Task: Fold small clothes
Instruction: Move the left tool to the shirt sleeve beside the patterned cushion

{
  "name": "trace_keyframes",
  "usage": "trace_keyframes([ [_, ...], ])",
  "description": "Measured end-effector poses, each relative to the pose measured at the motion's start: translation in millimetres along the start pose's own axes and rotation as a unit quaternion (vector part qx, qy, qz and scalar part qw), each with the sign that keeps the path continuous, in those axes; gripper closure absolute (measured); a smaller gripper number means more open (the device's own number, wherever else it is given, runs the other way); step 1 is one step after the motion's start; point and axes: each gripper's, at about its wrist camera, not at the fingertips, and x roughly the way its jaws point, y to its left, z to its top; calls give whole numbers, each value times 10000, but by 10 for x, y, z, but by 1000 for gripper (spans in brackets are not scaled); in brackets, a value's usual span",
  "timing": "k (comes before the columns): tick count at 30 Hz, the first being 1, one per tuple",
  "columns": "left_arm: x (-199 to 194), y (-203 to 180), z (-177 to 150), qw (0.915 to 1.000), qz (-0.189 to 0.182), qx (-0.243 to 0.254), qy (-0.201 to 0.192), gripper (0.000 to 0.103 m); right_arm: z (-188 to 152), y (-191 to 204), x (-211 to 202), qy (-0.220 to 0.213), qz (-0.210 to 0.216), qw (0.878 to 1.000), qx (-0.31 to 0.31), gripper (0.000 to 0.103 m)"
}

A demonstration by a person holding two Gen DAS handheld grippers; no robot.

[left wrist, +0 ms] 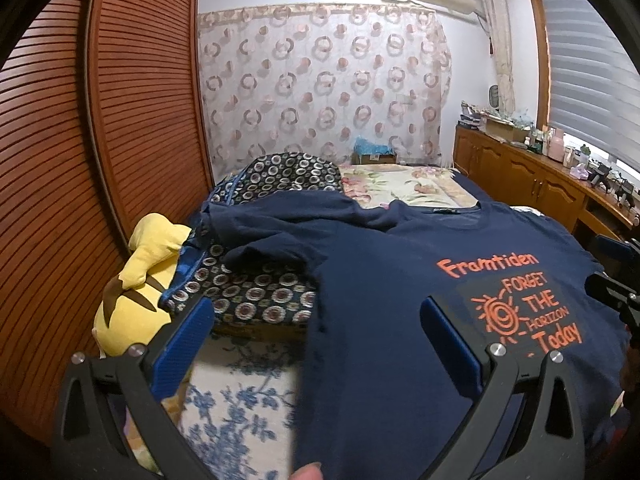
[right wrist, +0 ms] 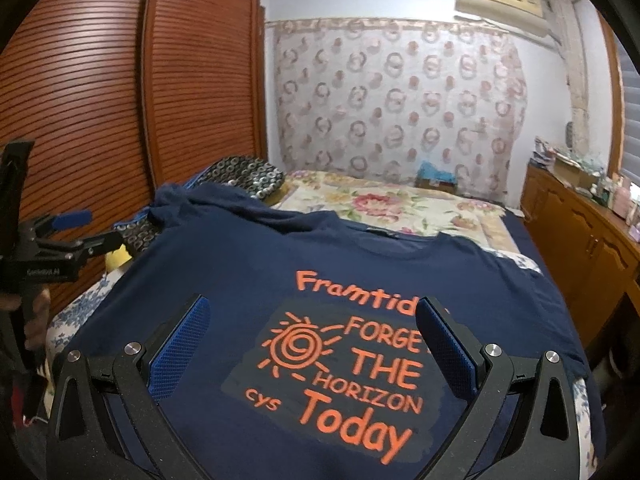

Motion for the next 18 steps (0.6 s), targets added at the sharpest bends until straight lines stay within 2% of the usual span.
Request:
trace_keyframes([
  [13,434,696,291,9987,-346,-279,253,0,71,109,429,223,502,9984,-91,0],
  [15,548,799,372,9981,-395,-350,320,6,85,107,485,265,537,9981,-109,0],
  [18,711,883,490,9974,-443,-385,416,6,116,101,563,323,599,9976,-117,0],
])
